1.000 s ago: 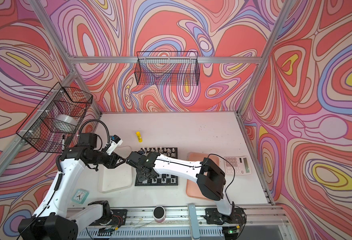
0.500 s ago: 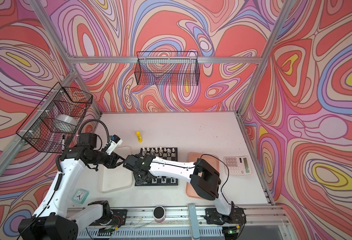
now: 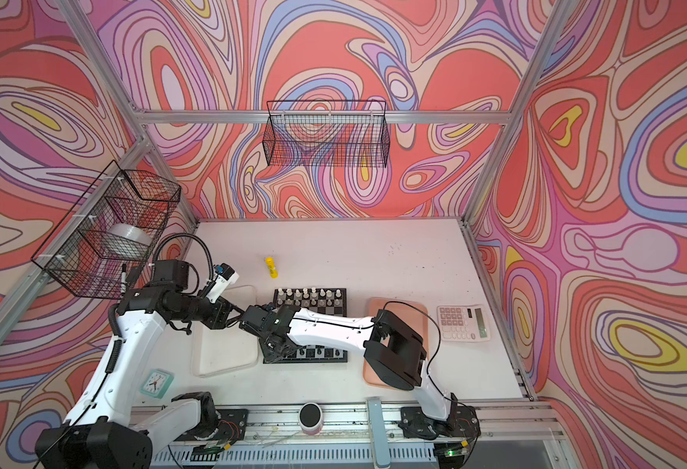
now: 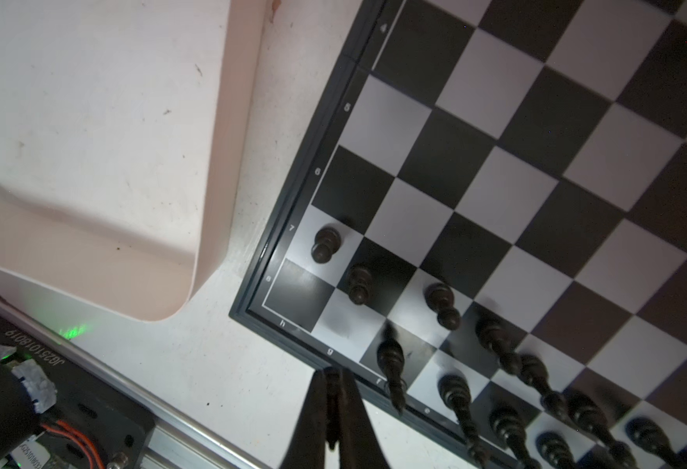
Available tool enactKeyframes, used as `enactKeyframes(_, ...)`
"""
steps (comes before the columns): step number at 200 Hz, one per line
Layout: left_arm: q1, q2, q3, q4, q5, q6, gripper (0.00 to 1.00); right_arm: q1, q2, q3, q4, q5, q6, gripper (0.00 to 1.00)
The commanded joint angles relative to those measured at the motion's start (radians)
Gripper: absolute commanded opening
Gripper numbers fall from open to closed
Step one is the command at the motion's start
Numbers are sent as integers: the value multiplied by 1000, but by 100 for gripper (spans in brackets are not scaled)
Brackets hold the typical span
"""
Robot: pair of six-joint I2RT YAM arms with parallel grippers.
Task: Set up the chess pieces on the board
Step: 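Lower the black pawn with the right gripper onto the empty pawn-row square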
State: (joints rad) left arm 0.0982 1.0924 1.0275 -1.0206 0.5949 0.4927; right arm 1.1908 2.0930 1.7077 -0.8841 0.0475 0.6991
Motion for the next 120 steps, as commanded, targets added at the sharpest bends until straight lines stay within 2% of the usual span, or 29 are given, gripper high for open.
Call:
enactKeyframes(1,6,-15,8,-4,11,-6,53,6,19,22,11,-1,-10,7)
enactKeyframes(120,6,-13,6,-7,10,-3,53,6,63,46,-5,32,-33,7)
